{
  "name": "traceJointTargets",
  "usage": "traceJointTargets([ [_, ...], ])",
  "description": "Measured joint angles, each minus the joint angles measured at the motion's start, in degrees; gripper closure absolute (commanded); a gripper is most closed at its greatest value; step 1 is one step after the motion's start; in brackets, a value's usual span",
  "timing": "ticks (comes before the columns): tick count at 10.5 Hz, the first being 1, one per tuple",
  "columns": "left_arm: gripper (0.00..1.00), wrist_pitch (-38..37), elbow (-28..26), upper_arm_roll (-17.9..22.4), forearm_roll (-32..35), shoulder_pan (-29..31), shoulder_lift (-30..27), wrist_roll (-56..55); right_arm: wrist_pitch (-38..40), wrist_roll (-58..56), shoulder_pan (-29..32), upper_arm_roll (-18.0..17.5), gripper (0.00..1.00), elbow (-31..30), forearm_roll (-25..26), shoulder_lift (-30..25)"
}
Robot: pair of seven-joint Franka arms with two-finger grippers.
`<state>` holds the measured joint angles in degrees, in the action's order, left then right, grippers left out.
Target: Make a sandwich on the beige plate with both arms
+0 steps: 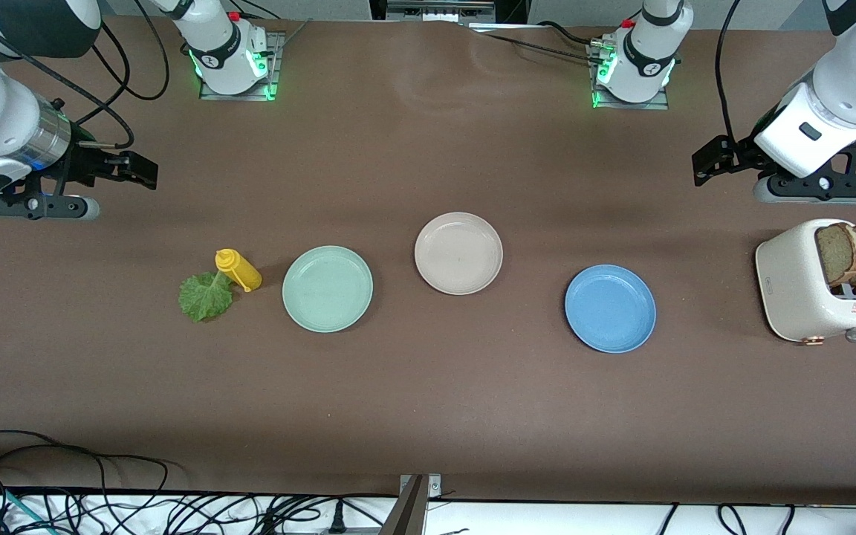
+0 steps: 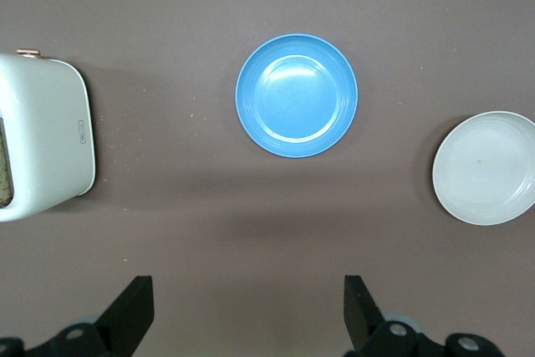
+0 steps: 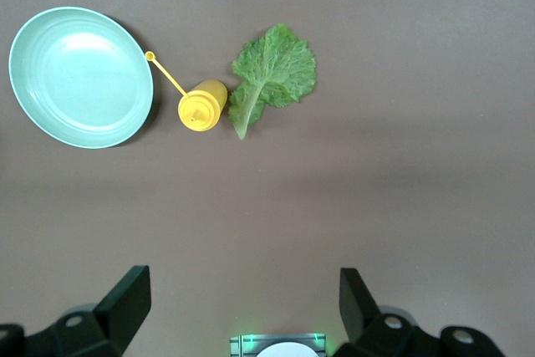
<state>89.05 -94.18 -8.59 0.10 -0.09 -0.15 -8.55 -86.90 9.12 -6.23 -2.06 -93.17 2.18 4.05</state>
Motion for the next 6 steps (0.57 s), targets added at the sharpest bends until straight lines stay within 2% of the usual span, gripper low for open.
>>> traceJointTargets([
  [6,0.0,-0.1,0.0,0.0,0.0,0.0,0.0,0.0,0.0,0.0,0.0,0.0,0.0,0.0,0.0,0.6],
])
